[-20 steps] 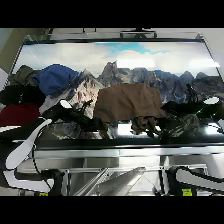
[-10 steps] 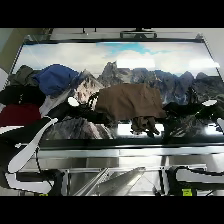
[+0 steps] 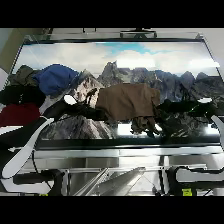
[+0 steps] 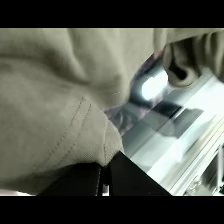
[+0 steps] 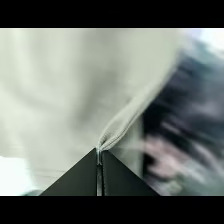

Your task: Fold the shirts.

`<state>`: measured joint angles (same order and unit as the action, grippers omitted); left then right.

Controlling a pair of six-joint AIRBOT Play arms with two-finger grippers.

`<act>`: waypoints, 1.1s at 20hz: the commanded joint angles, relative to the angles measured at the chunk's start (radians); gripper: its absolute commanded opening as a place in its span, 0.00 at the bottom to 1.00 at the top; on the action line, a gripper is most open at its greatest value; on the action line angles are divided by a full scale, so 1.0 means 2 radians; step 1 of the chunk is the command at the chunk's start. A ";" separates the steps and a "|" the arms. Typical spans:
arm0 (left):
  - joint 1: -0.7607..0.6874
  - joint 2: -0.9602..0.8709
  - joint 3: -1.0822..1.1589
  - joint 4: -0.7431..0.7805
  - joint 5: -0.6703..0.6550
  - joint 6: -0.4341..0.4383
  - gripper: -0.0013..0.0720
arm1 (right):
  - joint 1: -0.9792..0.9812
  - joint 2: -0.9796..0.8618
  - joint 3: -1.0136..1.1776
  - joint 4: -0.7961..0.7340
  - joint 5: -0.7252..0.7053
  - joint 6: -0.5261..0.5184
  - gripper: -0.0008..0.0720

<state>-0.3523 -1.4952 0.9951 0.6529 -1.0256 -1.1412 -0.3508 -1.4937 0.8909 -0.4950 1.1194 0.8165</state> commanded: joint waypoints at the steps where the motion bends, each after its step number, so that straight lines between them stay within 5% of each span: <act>1: 0.030 0.069 0.001 0.000 -0.002 -0.010 0.03 | 0.002 0.035 0.037 0.117 0.077 -0.041 0.03; 7: 0.161 0.204 0.112 0.001 -0.080 -0.028 0.03 | -0.004 0.176 0.161 0.151 0.049 -0.032 0.03; 16: 0.339 0.264 0.375 -0.001 -0.161 -0.029 0.04 | -0.095 0.396 0.251 0.122 -0.121 -0.034 0.03; 22: 0.250 0.165 0.469 0.010 -0.225 -0.036 0.04 | -0.082 0.405 0.243 0.110 -0.024 -0.002 0.03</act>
<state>0.2283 -1.0794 1.8538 0.6537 -1.4147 -1.2049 -0.5285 -0.6853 1.3857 -0.2539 0.9932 0.7662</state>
